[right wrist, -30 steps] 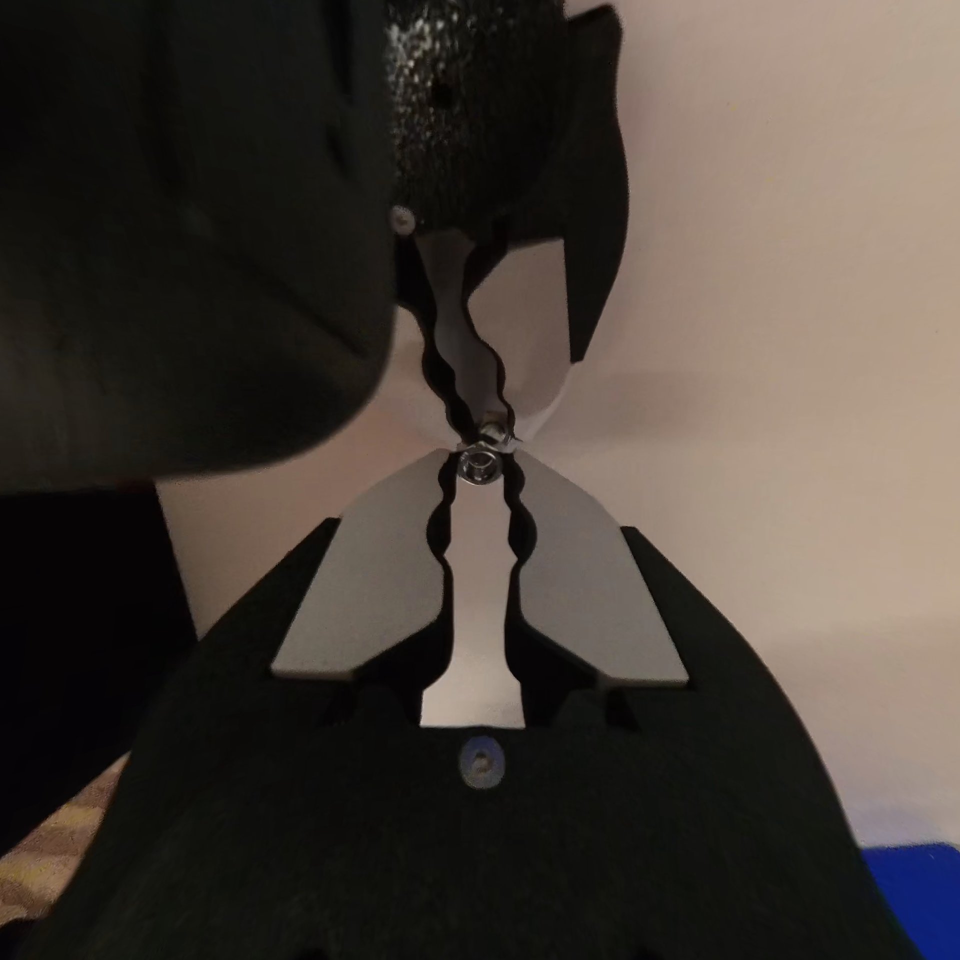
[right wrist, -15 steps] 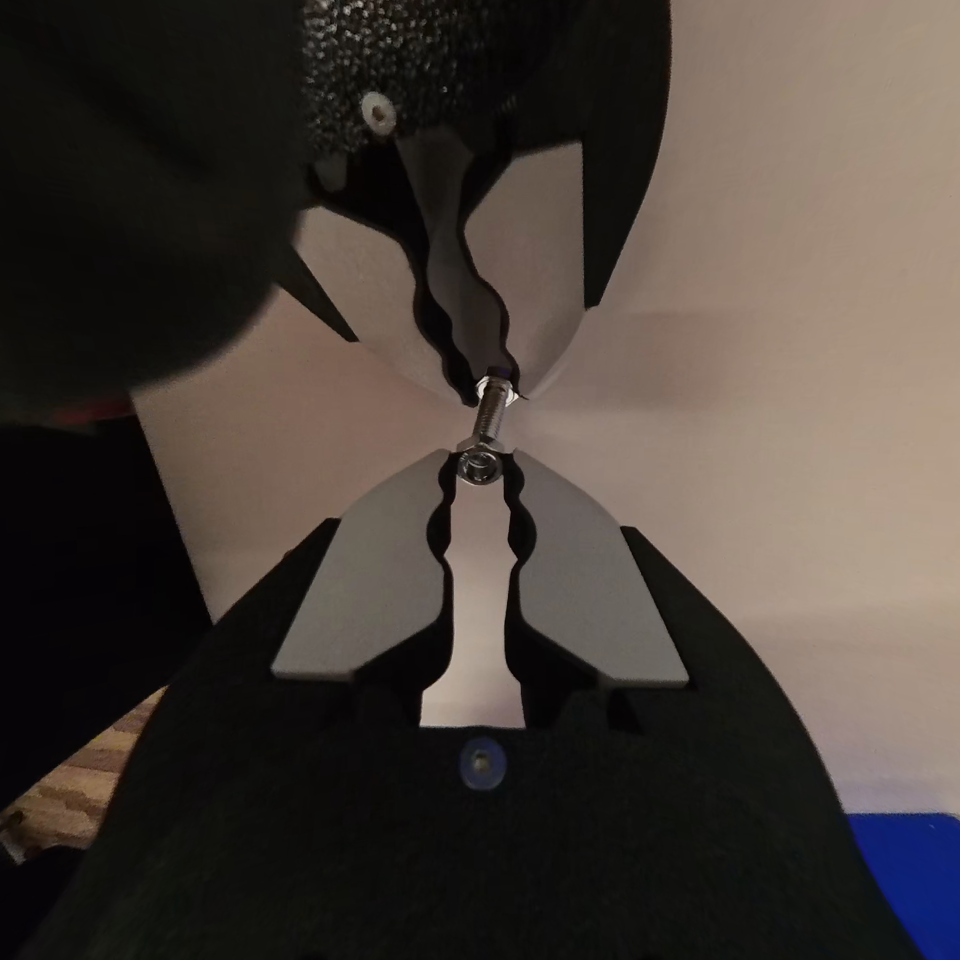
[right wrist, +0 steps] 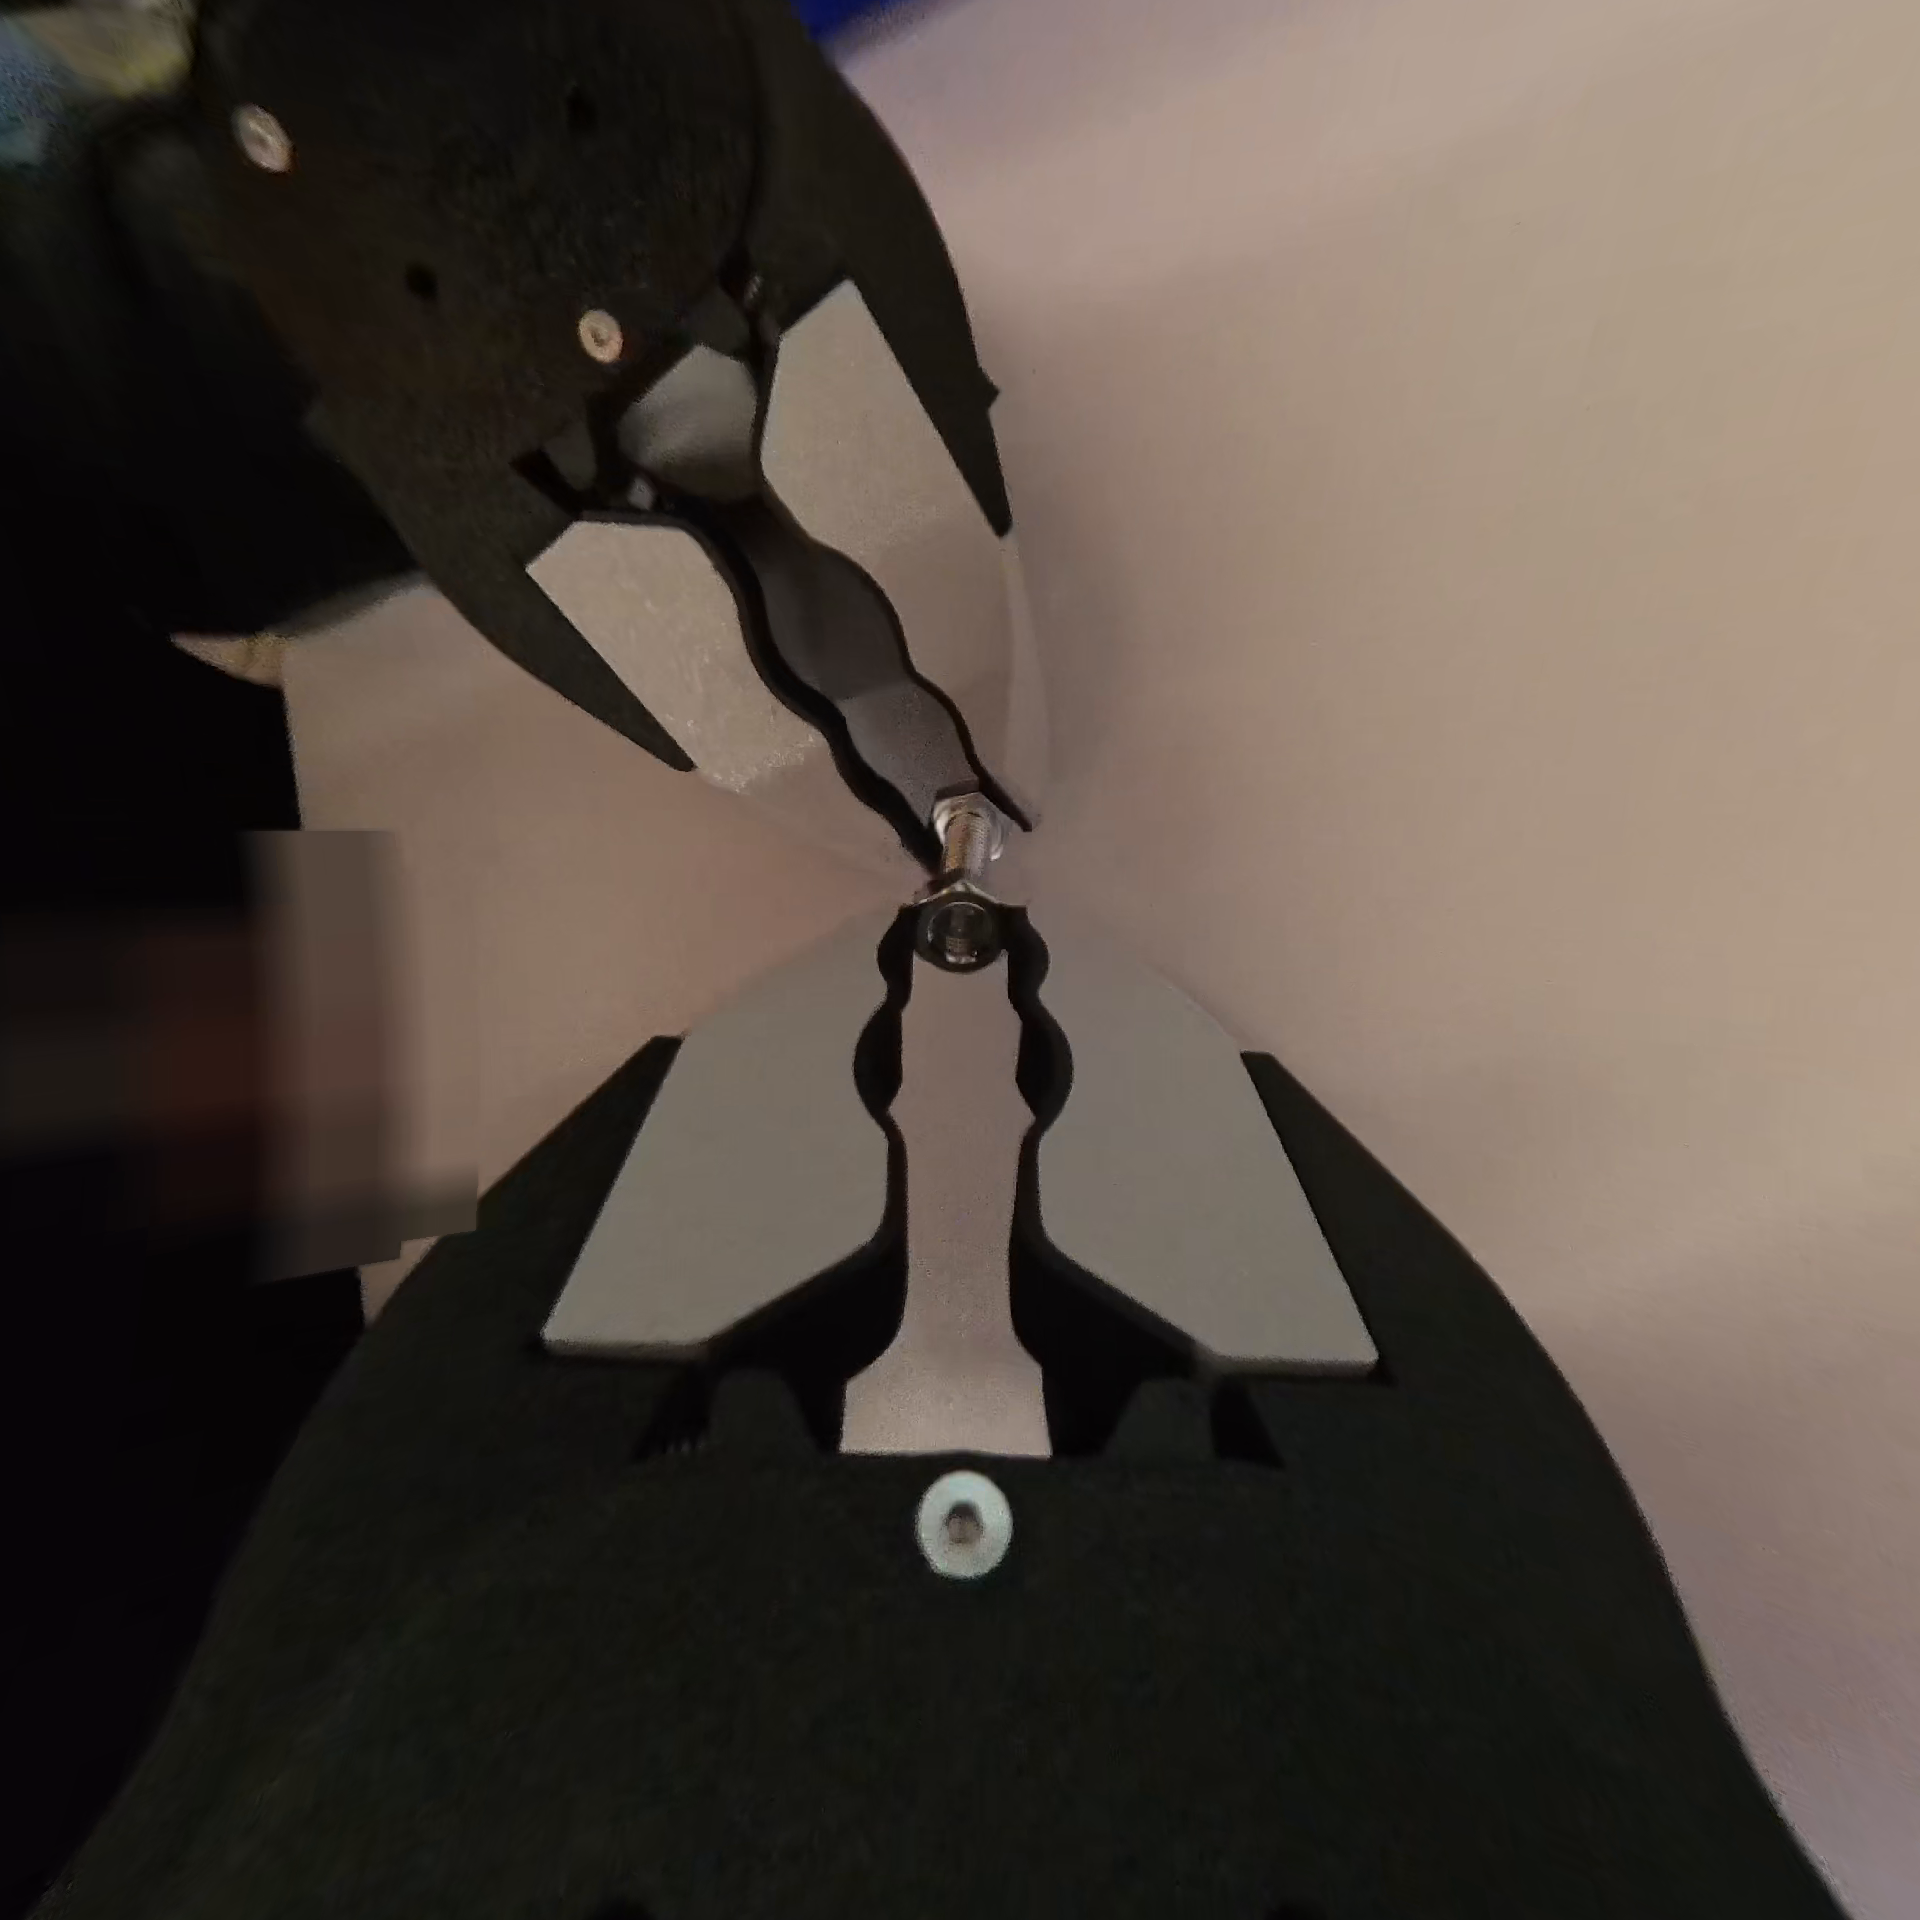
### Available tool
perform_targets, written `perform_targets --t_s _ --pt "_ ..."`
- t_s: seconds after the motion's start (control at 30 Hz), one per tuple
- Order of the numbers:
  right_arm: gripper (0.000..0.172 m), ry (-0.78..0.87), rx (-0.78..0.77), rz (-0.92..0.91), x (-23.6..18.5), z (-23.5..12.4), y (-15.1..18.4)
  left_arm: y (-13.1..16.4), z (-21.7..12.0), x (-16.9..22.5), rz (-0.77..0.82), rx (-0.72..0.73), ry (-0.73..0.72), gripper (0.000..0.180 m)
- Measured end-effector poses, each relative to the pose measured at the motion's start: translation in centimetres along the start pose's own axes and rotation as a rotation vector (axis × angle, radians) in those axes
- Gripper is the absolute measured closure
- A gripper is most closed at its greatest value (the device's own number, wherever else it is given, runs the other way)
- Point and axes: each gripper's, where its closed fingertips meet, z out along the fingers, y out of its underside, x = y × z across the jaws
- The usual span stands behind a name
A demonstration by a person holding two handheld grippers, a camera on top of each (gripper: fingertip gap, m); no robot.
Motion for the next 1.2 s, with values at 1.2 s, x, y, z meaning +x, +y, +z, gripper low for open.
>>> perform_targets --t_s 1.2 --pt "0.155 -0.229 0.257 0.417 -3.2 -2.6 -7.2 -3.3 -8.1 -2.4 0.195 0.256 -0.857 0.163"
